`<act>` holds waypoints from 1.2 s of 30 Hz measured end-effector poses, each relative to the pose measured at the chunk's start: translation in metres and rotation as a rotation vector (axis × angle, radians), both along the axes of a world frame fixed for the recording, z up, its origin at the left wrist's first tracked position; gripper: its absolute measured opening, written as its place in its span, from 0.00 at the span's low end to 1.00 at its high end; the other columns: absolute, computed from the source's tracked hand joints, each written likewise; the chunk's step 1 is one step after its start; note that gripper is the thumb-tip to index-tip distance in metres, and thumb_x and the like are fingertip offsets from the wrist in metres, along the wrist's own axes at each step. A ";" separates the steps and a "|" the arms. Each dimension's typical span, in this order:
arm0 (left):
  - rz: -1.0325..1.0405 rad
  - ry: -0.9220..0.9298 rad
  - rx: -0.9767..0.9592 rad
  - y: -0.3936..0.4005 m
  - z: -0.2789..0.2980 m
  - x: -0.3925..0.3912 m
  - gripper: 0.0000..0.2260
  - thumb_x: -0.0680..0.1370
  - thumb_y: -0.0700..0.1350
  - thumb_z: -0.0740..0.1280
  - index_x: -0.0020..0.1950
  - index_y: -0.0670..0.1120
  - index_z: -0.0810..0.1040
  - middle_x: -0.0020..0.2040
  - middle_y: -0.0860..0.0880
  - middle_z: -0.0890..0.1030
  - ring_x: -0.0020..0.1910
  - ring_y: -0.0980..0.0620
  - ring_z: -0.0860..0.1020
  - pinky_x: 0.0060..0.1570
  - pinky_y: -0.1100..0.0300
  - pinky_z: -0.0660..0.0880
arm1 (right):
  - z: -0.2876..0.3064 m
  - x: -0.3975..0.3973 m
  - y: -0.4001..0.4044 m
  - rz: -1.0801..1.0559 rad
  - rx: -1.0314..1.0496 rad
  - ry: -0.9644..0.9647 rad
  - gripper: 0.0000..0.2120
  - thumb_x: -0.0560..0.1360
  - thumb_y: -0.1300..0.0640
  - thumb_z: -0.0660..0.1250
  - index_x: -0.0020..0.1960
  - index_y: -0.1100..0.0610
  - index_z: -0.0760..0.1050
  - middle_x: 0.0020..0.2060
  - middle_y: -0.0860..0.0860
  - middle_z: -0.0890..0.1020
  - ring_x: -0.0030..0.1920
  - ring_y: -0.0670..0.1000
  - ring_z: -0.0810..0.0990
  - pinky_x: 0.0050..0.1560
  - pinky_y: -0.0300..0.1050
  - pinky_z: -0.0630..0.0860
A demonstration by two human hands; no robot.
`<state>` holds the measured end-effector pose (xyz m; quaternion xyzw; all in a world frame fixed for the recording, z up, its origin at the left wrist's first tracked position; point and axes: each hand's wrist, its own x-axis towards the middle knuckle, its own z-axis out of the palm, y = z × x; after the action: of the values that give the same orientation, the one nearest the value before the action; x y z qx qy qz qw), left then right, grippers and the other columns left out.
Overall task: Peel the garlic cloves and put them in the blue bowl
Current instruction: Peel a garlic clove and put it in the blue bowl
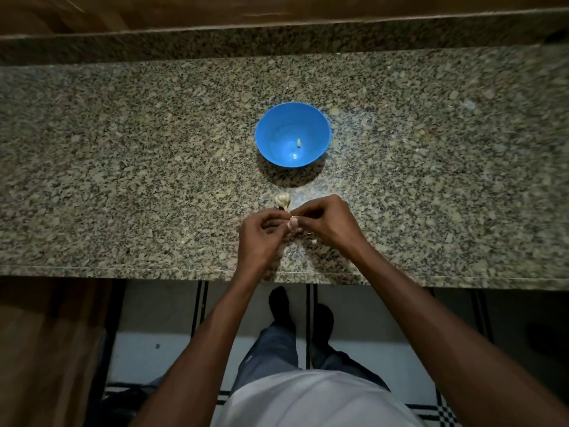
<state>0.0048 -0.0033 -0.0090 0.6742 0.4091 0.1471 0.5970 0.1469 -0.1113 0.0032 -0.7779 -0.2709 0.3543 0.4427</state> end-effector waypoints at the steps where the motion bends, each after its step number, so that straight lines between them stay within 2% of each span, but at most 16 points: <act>1: -0.023 0.023 0.041 -0.002 -0.001 0.003 0.10 0.74 0.45 0.80 0.52 0.43 0.86 0.46 0.48 0.88 0.46 0.51 0.87 0.50 0.50 0.86 | -0.002 0.001 -0.003 -0.007 -0.005 0.019 0.07 0.71 0.55 0.82 0.49 0.51 0.89 0.41 0.46 0.89 0.43 0.43 0.88 0.45 0.46 0.85; 3: -0.070 0.055 0.075 -0.004 -0.003 0.006 0.08 0.76 0.44 0.79 0.51 0.44 0.86 0.43 0.48 0.88 0.44 0.51 0.87 0.47 0.50 0.86 | -0.007 0.004 -0.011 -0.006 0.007 0.088 0.05 0.72 0.55 0.82 0.47 0.52 0.89 0.41 0.47 0.89 0.44 0.47 0.88 0.48 0.52 0.86; 8: -0.043 -0.001 -0.048 -0.001 -0.005 0.003 0.08 0.78 0.36 0.75 0.55 0.39 0.81 0.43 0.41 0.87 0.43 0.45 0.87 0.47 0.50 0.85 | -0.014 0.000 -0.020 -0.184 0.099 0.463 0.07 0.73 0.65 0.79 0.51 0.62 0.87 0.46 0.57 0.89 0.50 0.56 0.88 0.54 0.49 0.85; 10: -0.009 0.016 -0.033 0.002 -0.010 0.002 0.07 0.78 0.34 0.74 0.55 0.40 0.81 0.45 0.41 0.86 0.44 0.45 0.87 0.47 0.49 0.85 | -0.018 0.001 -0.020 -0.217 0.094 0.474 0.07 0.74 0.66 0.79 0.52 0.63 0.86 0.47 0.59 0.88 0.49 0.56 0.88 0.53 0.50 0.86; 12: 0.003 0.076 0.068 0.006 -0.017 -0.002 0.09 0.76 0.31 0.71 0.52 0.44 0.82 0.46 0.46 0.86 0.45 0.51 0.84 0.48 0.52 0.84 | -0.022 0.004 -0.018 -0.179 0.074 0.333 0.06 0.75 0.65 0.77 0.53 0.62 0.86 0.48 0.58 0.88 0.47 0.55 0.89 0.50 0.50 0.85; 15: -0.049 0.149 0.242 0.008 -0.019 -0.008 0.12 0.76 0.31 0.71 0.53 0.46 0.82 0.50 0.51 0.84 0.47 0.55 0.82 0.43 0.67 0.79 | -0.021 0.009 -0.010 -0.039 -0.062 -0.031 0.08 0.77 0.62 0.74 0.54 0.57 0.88 0.49 0.52 0.89 0.46 0.49 0.88 0.48 0.47 0.85; 17: -0.074 0.161 0.284 0.010 -0.019 -0.008 0.11 0.76 0.34 0.74 0.55 0.46 0.82 0.52 0.50 0.84 0.49 0.56 0.82 0.43 0.71 0.77 | -0.019 0.011 -0.004 0.007 -0.087 -0.117 0.08 0.77 0.63 0.73 0.54 0.59 0.88 0.48 0.53 0.89 0.46 0.49 0.88 0.47 0.45 0.85; 18: -0.089 0.165 0.296 0.011 -0.020 -0.007 0.11 0.76 0.35 0.74 0.55 0.46 0.82 0.52 0.50 0.83 0.49 0.56 0.82 0.44 0.69 0.78 | -0.018 0.011 -0.001 0.024 -0.092 -0.148 0.08 0.76 0.63 0.74 0.54 0.60 0.88 0.47 0.54 0.89 0.46 0.49 0.88 0.48 0.46 0.85; 20: -0.103 0.184 0.340 0.014 -0.023 -0.006 0.11 0.75 0.36 0.75 0.54 0.47 0.81 0.51 0.50 0.83 0.49 0.55 0.82 0.47 0.60 0.82 | -0.017 0.011 0.004 0.079 -0.125 -0.235 0.07 0.75 0.62 0.76 0.53 0.60 0.88 0.46 0.53 0.89 0.45 0.49 0.87 0.49 0.46 0.85; 23: -0.095 0.222 0.419 0.019 -0.026 -0.008 0.11 0.75 0.38 0.75 0.55 0.49 0.80 0.53 0.52 0.81 0.52 0.54 0.80 0.53 0.52 0.82 | -0.016 0.011 0.009 0.145 -0.140 -0.373 0.06 0.76 0.66 0.72 0.51 0.62 0.87 0.43 0.53 0.86 0.42 0.49 0.85 0.45 0.47 0.85; 25: -0.106 0.230 0.459 0.019 -0.026 -0.009 0.11 0.76 0.39 0.75 0.56 0.48 0.79 0.53 0.52 0.79 0.55 0.52 0.79 0.57 0.52 0.81 | -0.017 0.012 0.010 0.145 -0.119 -0.459 0.06 0.77 0.68 0.70 0.47 0.62 0.86 0.39 0.53 0.85 0.38 0.49 0.85 0.41 0.49 0.85; 28: -0.157 0.247 0.515 0.021 -0.026 -0.009 0.12 0.77 0.40 0.74 0.59 0.46 0.79 0.54 0.53 0.76 0.59 0.48 0.76 0.59 0.53 0.77 | -0.016 0.010 0.011 0.175 -0.157 -0.595 0.06 0.77 0.65 0.73 0.42 0.58 0.85 0.36 0.50 0.83 0.34 0.48 0.82 0.36 0.50 0.83; 32: -0.208 0.313 0.546 0.024 -0.026 -0.006 0.14 0.78 0.42 0.72 0.64 0.45 0.79 0.60 0.48 0.76 0.64 0.47 0.72 0.57 0.59 0.68 | -0.018 0.006 0.008 0.272 -0.269 -0.733 0.07 0.72 0.65 0.72 0.38 0.55 0.83 0.38 0.49 0.77 0.35 0.51 0.77 0.31 0.42 0.72; 36: -0.224 0.324 0.552 0.027 -0.026 -0.006 0.14 0.79 0.42 0.72 0.64 0.44 0.79 0.61 0.47 0.76 0.66 0.46 0.71 0.56 0.60 0.66 | -0.020 0.005 0.003 0.327 -0.282 -0.825 0.05 0.74 0.64 0.71 0.41 0.57 0.82 0.38 0.51 0.74 0.35 0.52 0.74 0.33 0.49 0.77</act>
<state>-0.0008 0.0234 -0.0354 0.8658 0.3668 0.0768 0.3315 0.1518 -0.1080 -0.0164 -0.8535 -0.4926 0.1141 0.1260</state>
